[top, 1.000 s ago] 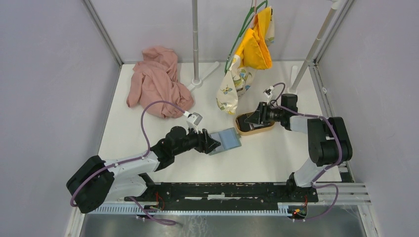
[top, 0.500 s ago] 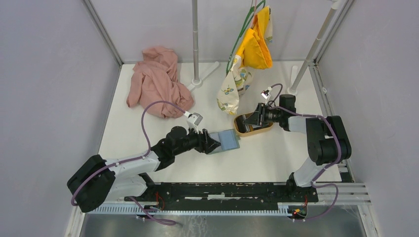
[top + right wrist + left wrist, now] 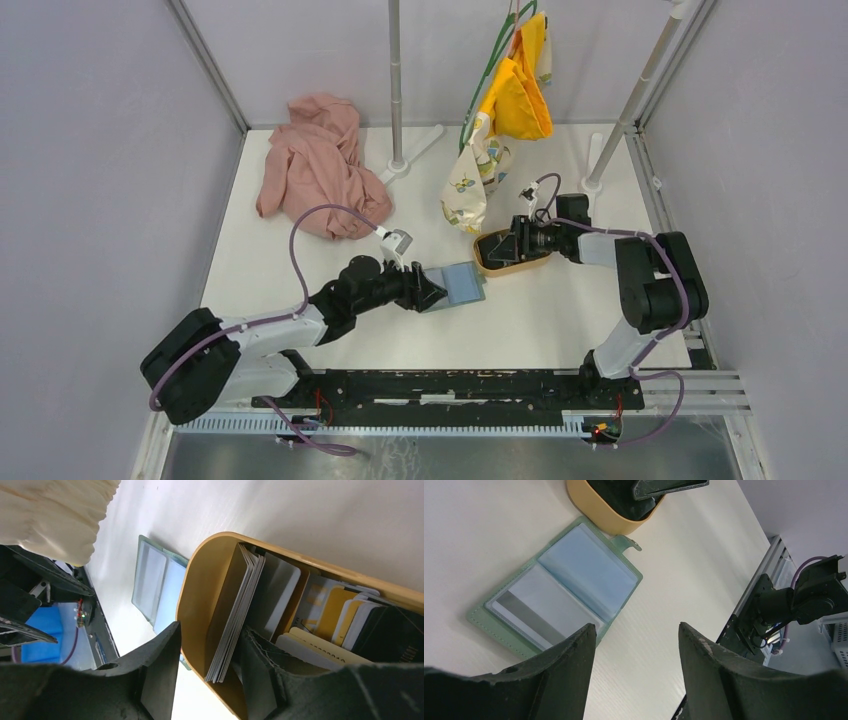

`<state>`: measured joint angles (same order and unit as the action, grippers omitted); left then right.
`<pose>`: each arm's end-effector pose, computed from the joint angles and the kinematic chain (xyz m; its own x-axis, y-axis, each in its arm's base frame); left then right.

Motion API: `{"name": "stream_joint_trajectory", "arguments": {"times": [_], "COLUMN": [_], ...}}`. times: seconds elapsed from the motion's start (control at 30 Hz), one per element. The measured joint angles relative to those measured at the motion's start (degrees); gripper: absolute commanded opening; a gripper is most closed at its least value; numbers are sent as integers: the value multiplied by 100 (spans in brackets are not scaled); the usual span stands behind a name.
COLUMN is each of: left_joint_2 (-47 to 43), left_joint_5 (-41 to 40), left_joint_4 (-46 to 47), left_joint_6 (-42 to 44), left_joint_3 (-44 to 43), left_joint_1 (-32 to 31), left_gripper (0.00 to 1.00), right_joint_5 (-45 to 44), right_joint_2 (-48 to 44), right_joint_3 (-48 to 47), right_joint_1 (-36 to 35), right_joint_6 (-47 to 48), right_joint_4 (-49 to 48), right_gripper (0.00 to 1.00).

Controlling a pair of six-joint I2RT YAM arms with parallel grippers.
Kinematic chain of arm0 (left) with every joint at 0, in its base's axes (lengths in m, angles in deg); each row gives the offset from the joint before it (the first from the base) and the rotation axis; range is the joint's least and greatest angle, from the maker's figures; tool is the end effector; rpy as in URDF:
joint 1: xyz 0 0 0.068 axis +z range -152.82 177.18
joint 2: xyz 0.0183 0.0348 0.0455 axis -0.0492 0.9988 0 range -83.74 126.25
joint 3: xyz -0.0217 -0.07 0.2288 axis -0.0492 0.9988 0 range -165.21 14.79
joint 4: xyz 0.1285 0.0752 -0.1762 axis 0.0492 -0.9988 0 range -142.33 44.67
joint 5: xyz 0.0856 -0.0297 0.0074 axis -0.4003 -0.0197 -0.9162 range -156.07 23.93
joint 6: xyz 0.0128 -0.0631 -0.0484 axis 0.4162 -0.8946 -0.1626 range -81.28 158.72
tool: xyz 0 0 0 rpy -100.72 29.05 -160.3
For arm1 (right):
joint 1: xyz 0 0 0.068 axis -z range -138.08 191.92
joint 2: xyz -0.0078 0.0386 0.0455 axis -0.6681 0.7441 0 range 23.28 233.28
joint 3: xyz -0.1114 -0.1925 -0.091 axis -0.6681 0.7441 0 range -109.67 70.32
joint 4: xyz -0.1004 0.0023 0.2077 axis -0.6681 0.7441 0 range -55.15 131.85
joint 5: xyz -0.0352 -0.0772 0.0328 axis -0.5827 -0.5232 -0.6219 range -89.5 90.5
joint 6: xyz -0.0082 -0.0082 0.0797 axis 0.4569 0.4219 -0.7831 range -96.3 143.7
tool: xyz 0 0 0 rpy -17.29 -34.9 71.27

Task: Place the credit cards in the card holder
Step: Insert the credit card into the card holder, then pick up the credit card from the storage box.

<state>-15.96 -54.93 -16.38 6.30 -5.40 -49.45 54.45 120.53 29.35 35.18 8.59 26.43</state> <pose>0.1653 -0.1946 0.1650 -0.6351 -0.0938 -0.7667 0.5904 0.5811 -0.5602 0.2851 0.0903 0.1137 -0.8694 0.0518 -0.4915 -0.3948 0.5254 0.7537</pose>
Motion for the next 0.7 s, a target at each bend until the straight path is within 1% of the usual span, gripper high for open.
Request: {"name": "stream_joint_trajectory", "arguments": {"times": [0.2,0.5,0.57,0.7], "left_joint_2": [96,164,164,164], "left_joint_5": [9,129,133,133], "left_joint_4": [31,44,42,39], "left_joint_6": [-2,-2,-2,-2], "left_joint_3": [0,0,0,0], "left_joint_1": [0,0,0,0], "left_gripper": [66,66,66,66], "right_joint_5": [-258,-304,-293,-151], "right_joint_2": [63,295,295,295], "right_joint_3": [-221,-542,-557,-557], "right_joint_1": [-181,-258,-247,-142], "right_joint_6": [374,643,662,632], "right_joint_4": [361,686,734,769], "right_gripper": [52,42,38,20]}}
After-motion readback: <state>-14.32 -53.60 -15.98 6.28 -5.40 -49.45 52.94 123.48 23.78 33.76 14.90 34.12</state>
